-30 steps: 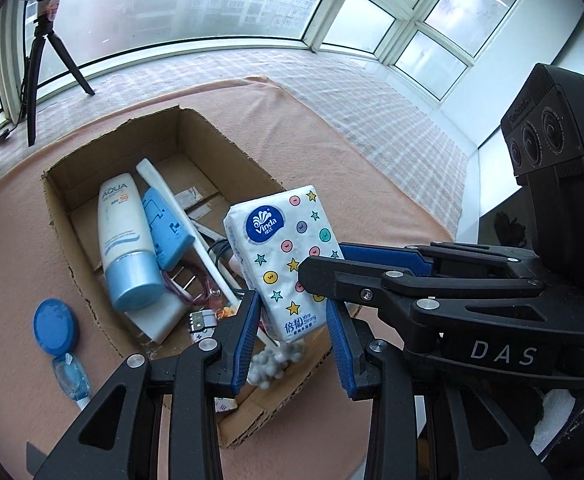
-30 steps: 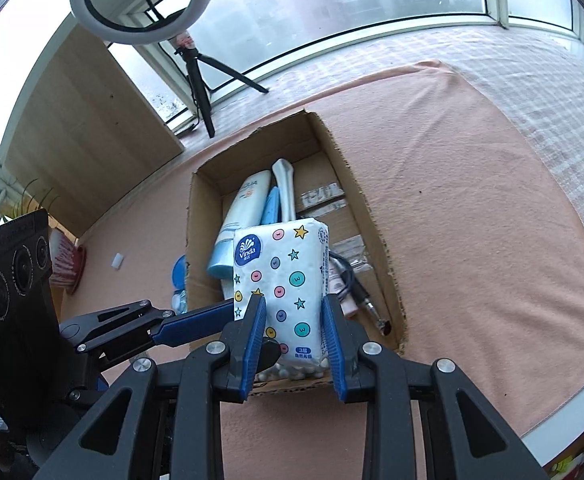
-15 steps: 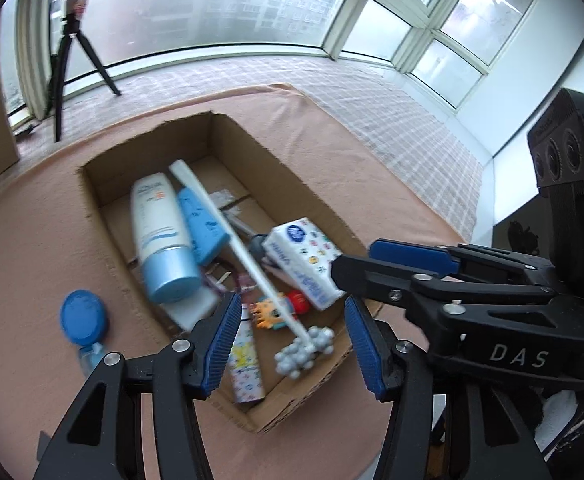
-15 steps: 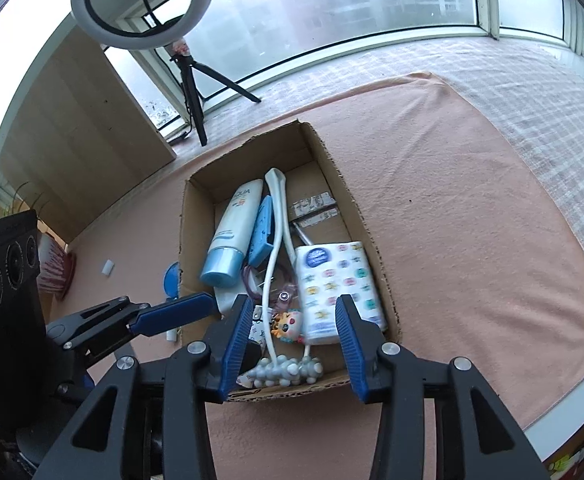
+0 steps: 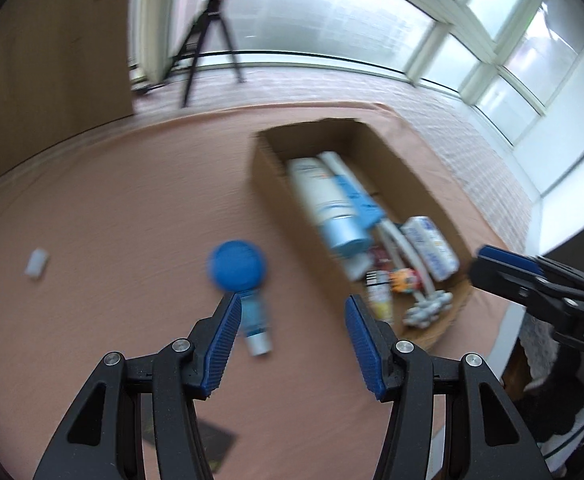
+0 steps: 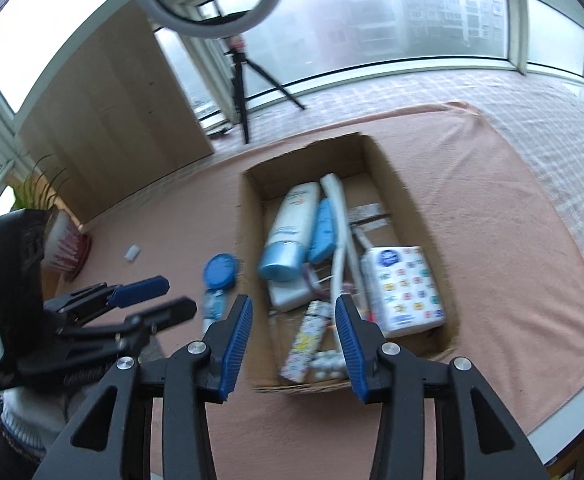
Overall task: Organize objects
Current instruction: 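Move both open grippers back to the table items, then grasp the white small cylinder with the left gripper while the right grasps the clear bottle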
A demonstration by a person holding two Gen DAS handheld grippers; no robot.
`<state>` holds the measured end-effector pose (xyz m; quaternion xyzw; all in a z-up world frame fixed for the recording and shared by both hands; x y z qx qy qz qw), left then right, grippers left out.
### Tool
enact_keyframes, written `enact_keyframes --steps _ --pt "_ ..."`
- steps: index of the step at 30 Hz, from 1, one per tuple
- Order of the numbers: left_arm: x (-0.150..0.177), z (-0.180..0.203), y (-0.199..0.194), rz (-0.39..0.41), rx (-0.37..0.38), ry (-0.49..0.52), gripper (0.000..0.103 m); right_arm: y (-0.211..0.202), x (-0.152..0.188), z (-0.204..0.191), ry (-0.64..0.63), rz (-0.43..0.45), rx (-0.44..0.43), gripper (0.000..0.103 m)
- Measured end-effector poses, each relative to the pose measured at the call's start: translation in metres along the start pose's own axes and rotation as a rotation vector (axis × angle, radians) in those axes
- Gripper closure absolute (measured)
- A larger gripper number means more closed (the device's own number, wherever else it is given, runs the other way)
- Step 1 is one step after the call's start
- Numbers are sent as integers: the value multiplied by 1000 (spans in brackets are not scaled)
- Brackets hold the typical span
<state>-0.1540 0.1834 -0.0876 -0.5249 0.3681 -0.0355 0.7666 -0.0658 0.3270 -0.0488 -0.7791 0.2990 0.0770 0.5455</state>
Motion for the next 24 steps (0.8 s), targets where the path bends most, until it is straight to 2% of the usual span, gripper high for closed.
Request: enact_keyframes --steps 7,10,12,18,24 --pt "32 -67 -19 -8 -44 -112 45 17 20 -44 -62 -51 -37 63" --pt "42 -87 -27 -15 -62 -129 45 28 27 -59 -74 -76 -42 63" --pt "45 -96 -32 -14 -67 -133 45 36 32 -69 -84 -94 -44 63" --pt "53 -140 -43 -31 -143 -140 45 72 43 -89 -84 -154 -18 63" --pt "49 -189 -35 -75 -227 -120 45 98 49 -100 -76 -193 17 64"
Point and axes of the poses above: each gripper's, at about its wrist camera, not at the fingertips, and y roughly the way its jaws point, z to its right, x to its underside, the point moved 2 cm from there along y, roughly the way its jaws point, and after that the axes turned 11 degrees about y, right-handed, at the moved point
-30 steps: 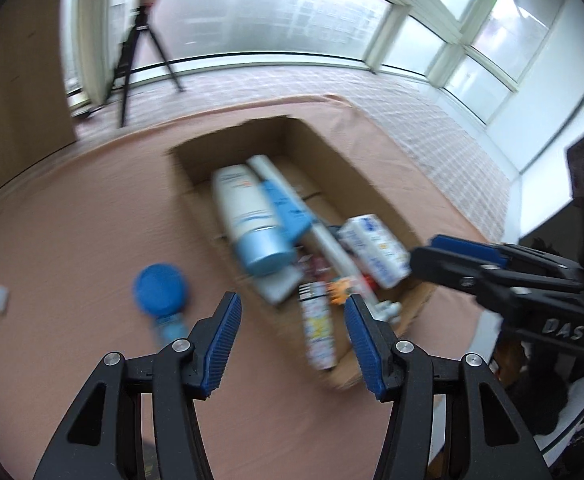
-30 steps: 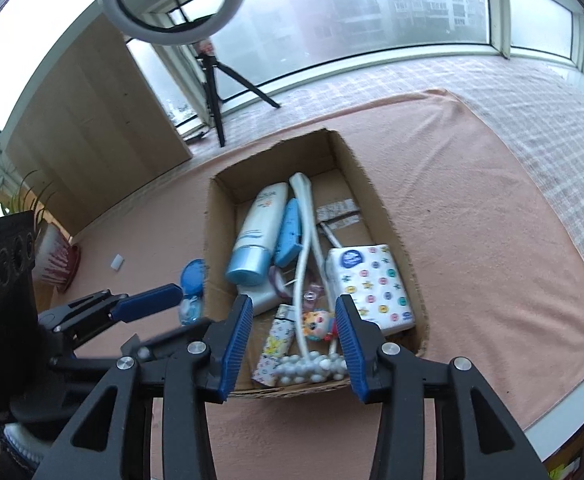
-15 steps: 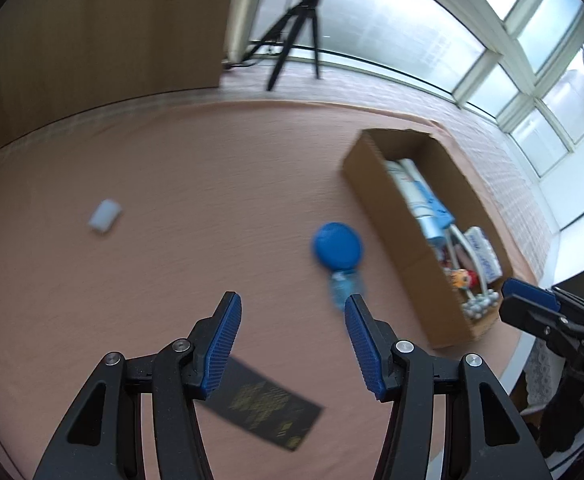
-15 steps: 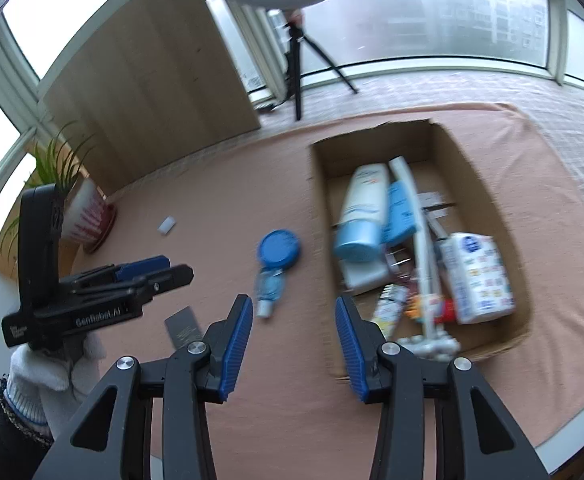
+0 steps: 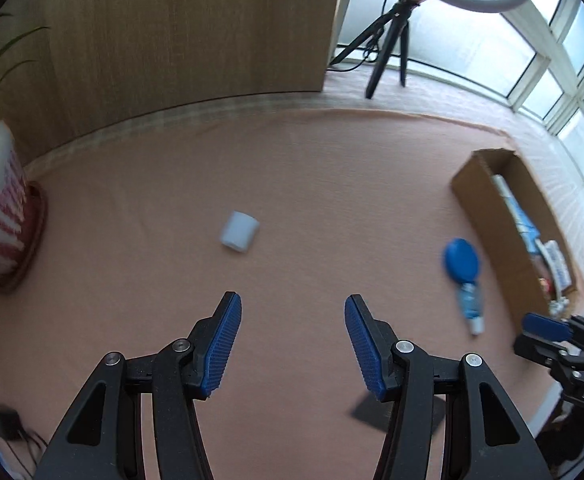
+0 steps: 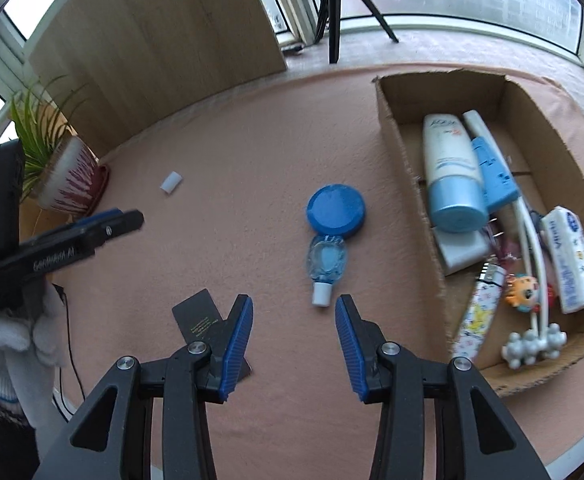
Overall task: Organize objects
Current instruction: 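Grasp the white small cylinder with the left gripper while the right grasps the clear bottle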
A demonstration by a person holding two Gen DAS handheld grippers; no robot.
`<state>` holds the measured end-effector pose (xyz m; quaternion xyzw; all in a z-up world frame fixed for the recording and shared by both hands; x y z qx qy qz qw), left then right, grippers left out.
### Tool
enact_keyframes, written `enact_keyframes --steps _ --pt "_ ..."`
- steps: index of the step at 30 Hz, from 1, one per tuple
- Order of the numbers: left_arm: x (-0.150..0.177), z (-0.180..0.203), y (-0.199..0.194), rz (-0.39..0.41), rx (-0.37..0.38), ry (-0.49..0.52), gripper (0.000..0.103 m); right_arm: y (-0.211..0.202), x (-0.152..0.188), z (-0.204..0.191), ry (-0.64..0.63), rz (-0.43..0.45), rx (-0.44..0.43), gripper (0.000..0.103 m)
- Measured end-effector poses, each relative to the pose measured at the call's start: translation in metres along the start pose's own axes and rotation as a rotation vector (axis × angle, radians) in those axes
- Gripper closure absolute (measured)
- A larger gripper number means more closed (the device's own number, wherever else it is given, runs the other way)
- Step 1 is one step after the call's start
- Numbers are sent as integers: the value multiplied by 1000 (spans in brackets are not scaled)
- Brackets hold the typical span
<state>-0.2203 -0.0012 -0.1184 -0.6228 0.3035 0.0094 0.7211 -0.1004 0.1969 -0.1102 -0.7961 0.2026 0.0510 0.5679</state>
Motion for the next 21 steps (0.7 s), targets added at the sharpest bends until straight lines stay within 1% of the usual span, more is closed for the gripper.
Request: enact_keyframes --steps 2,6,13,16,17,21 --pt "-5 -13 8 -12 -16 2 45 5 -2 -2 -1 0 18 64" --pt "-17 -32 23 -18 -15 6 45 16 -8 -1 31 -6 36 64" --pt "-31 -42 53 -54 -34 47 45 27 -13 3 69 -15 63 64" --pt "-35 -43 64 -63 -27 53 46 32 -15 5 80 -18 80 64" --pt "-36 -44 67 -66 -25 56 49 33 -16 5 83 -20 87 64" --pt "-36 -46 80 -85 -19 54 66 40 -19 6 85 -30 113 64"
Point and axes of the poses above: each gripper's, at about its wrist camera, not at the fingertips, and y roughly the way its jaws point, z to its right, x to its underside, the point moved 2 cm from there along y, roughly the way its jaws point, and after that the axes turned 11 degrees about y, right-handed, at the moved point
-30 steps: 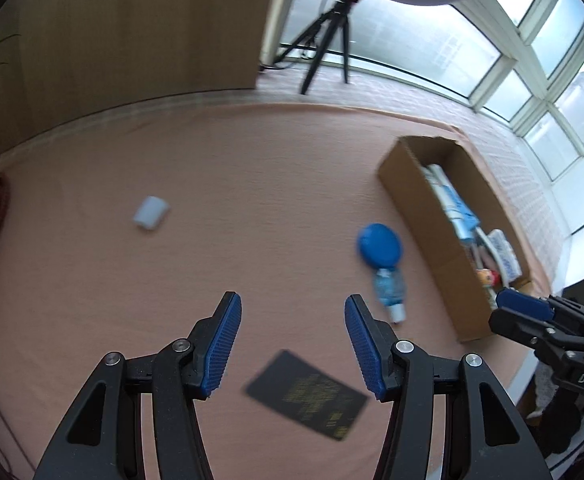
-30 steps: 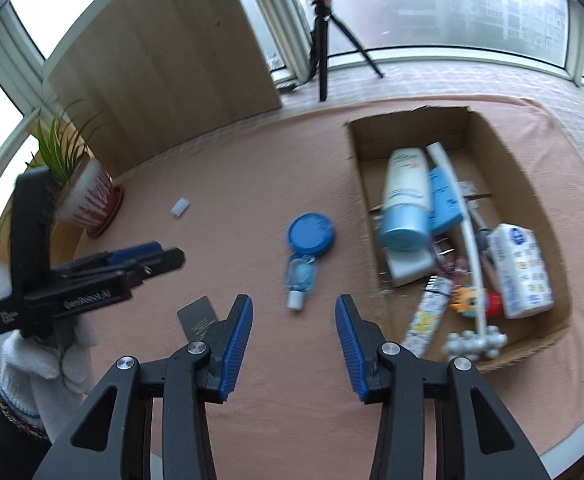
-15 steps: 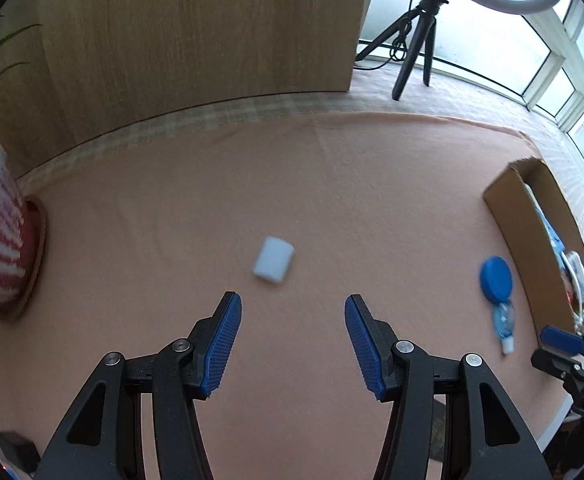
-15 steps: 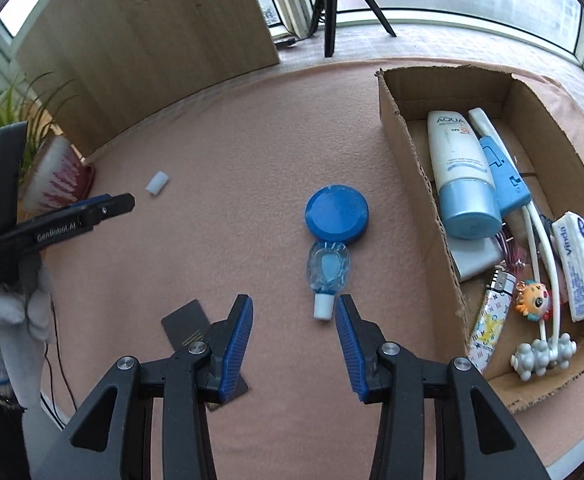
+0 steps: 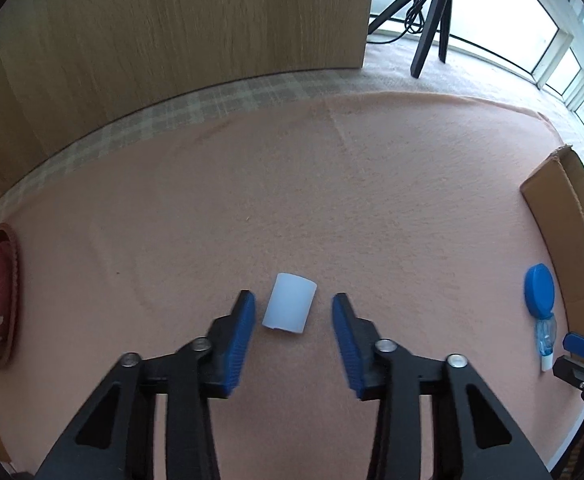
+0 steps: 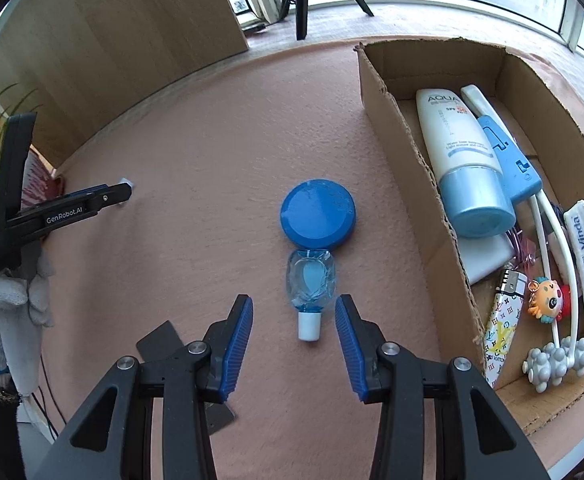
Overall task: Organize objects
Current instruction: 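Grasp the white small cylinder with the left gripper while the right grasps the clear bottle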
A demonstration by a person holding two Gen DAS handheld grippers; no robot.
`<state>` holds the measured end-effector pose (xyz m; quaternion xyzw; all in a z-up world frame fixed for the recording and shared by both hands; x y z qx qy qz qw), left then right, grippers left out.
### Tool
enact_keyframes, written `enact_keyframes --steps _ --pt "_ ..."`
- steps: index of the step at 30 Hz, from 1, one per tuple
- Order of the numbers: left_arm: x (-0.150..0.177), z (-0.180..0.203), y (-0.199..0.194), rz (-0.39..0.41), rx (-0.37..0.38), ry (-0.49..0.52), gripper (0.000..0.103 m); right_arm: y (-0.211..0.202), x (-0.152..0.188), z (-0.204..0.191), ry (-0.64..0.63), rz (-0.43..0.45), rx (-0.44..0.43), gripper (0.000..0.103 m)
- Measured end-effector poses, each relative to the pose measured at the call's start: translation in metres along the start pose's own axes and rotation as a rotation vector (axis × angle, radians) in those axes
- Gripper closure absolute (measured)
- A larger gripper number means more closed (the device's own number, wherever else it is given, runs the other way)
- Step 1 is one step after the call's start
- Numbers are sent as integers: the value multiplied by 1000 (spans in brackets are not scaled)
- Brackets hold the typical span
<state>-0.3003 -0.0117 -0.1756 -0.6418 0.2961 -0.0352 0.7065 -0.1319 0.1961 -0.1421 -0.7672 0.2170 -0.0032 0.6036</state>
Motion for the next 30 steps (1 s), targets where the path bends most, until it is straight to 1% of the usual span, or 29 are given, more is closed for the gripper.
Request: enact_keyframes --steps 2,5,9,12,14,19,23,30 --pt "-1 2 1 10 -4 7 69 4 -2 -2 -4 -2 21 64" --pt "-2 1 1 19 2 9 79 10 -5 -5 -7 -2 48 64" --pt "0 -3 1 30 27 3 84 18 -6 -7 -13 -9 75 64" --pt "3 -4 -1 36 29 6 86 23 -5 -10 -28 -15 101 67" --pt "4 -4 -2 40 32 3 87 26 -5 -10 -35 -23 107 74" --pt "8 -1 -7 46 35 -13 89 25 -4 -10 -50 -18 113 75" --pt "16 2 -12 49 50 -22 90 21 -3 -9 -46 -18 90 75" --pt "32 27 -31 75 76 -2 90 -1 10 -10 -81 11 46 75"
Point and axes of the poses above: each gripper's, at about its wrist camera, not at the fingertips, and y roughly the way its jaws point, z to its right, x to its underside, the point moved 2 cm from there along y, roughly the way its jaws point, and after that the axes turned 11 degrees about y, right-handed, at the moved point
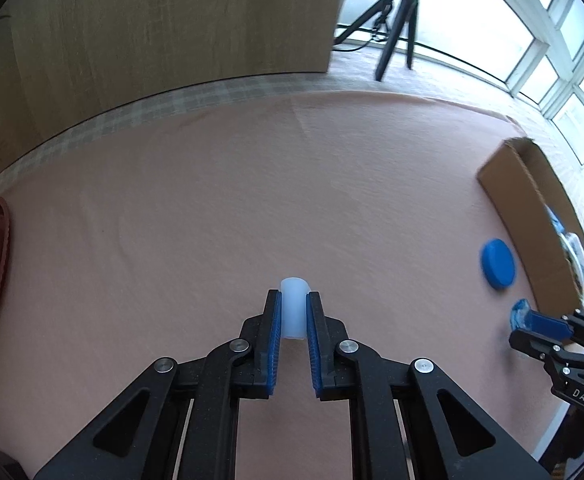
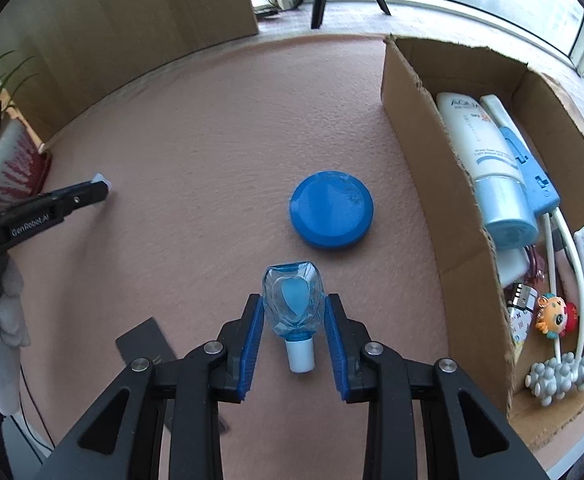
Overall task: Organize objects
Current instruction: 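Grasp the white small cylinder with the left gripper while the right grasps the clear bottle, then carry the white cylinder and clear bottle to the box and release both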
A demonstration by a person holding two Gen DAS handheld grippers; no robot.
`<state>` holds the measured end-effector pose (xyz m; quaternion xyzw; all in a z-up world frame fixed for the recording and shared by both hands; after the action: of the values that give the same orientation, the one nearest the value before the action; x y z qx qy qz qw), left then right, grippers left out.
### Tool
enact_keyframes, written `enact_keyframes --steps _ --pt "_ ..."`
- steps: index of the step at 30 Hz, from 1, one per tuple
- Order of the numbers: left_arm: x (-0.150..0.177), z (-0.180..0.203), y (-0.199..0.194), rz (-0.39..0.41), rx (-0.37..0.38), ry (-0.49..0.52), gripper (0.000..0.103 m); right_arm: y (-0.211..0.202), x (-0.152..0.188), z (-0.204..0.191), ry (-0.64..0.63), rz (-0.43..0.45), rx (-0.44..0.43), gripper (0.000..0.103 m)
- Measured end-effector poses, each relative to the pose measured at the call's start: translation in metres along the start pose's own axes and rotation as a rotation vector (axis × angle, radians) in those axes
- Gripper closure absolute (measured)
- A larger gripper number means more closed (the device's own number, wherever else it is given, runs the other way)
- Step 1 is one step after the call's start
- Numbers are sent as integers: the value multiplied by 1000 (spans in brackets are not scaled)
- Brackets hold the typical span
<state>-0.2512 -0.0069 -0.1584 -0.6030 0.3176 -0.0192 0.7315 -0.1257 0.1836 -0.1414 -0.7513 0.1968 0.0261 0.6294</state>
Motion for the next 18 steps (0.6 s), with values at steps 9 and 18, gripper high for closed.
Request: enact_keyframes --steps 9,18 --pt "-6 56 -31 58 50 50 90 -42 10 12 0 56 -65 75" --pt "-29 145 -49 108 126 144 90 -87 4 47 15 135 -76 75"
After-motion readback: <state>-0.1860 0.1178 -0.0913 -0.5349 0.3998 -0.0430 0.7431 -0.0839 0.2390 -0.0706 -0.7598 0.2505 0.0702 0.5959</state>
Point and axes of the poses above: each gripper's, at about its wrist camera, not at the fingertips, and y roughly the way its jaws point, z to its right, x to its underside, the point moved 2 cm from there along y, roughly the way its jaws point, and after that the axes turned 11 degrees about y, right-handed, at the moved point
